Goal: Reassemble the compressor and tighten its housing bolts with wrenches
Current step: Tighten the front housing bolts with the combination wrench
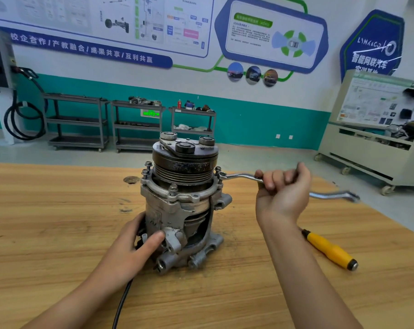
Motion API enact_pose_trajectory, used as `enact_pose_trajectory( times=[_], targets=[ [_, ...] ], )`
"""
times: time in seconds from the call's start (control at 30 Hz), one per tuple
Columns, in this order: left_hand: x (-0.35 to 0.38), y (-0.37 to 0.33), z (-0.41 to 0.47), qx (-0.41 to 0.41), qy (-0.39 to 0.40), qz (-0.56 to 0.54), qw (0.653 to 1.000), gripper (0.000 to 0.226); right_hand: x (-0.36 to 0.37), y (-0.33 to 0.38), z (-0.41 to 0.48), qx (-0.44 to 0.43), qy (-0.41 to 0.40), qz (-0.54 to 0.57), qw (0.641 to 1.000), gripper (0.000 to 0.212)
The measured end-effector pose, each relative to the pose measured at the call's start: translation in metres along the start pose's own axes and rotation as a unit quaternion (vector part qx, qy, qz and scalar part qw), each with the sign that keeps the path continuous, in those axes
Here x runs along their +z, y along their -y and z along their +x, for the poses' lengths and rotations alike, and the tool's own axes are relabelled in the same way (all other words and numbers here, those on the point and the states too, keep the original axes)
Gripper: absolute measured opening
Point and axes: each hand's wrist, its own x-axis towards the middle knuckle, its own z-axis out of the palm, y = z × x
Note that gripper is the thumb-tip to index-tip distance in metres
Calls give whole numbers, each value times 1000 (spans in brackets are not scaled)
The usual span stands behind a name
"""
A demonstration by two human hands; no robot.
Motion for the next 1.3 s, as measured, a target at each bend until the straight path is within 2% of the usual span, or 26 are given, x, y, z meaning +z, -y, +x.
enact_pose_trajectory(
  times=[0.1,0.2,0.23,0.33,0.43,0.5,0.57,0.63,0.67,0.7,0.73,0.77,0.8,0.83,0.9,1.0,1.1,1.3],
  targets=[
    [1,0,0,2,-5,5,1000,85,-12,-6,-26,-94,114,-66,987,50],
    [2,-1,0,1,-5,4,1000,81,-14,-21,-49,-223,206,-173,937,30],
    [2,-2,-1,1,-5,2,1000,79,-13,-27,-55,-276,242,-222,903,27],
    [1,-2,-1,14,-5,-4,1000,72,-5,-50,-67,-420,327,-368,762,36],
    [2,-1,-1,36,1,-22,999,45,11,-64,-68,-477,326,-455,677,53],
    [3,0,0,49,-1,-11,999,32,20,-73,-68,-505,312,-489,639,50],
    [4,4,1,44,-13,-6,999,34,28,-78,-68,-515,301,-516,615,44],
    [3,5,1,24,-16,-16,999,50,34,-77,-66,-536,288,-520,600,43],
    [3,6,1,21,-14,-18,1000,60,35,-72,-67,-543,291,-503,606,42],
    [4,5,0,22,-14,-19,999,70,35,-65,-68,-539,301,-466,634,41],
    [5,3,-1,22,-18,-24,999,78,37,-53,-69,-511,311,-407,690,41],
    [7,-1,-3,25,-22,-31,999,82,40,-39,-69,-456,305,-323,771,40],
    [9,-4,-5,31,-25,-35,999,79,44,-22,-67,-383,278,-222,853,39],
    [12,-6,-6,36,-26,-36,998,73,49,-5,-61,-314,236,-122,911,40],
    [12,-8,-7,35,-25,-36,998,67,53,21,-36,-197,170,6,966,46],
    [6,-7,-6,36,-1,-36,999,83,52,29,7,-31,83,37,995,51],
    [2,-2,-4,54,11,-26,998,86,42,14,35,100,32,55,993,48],
    [2,5,-2,40,12,-54,998,82,30,-3,64,219,36,86,971,55]
  ],
)
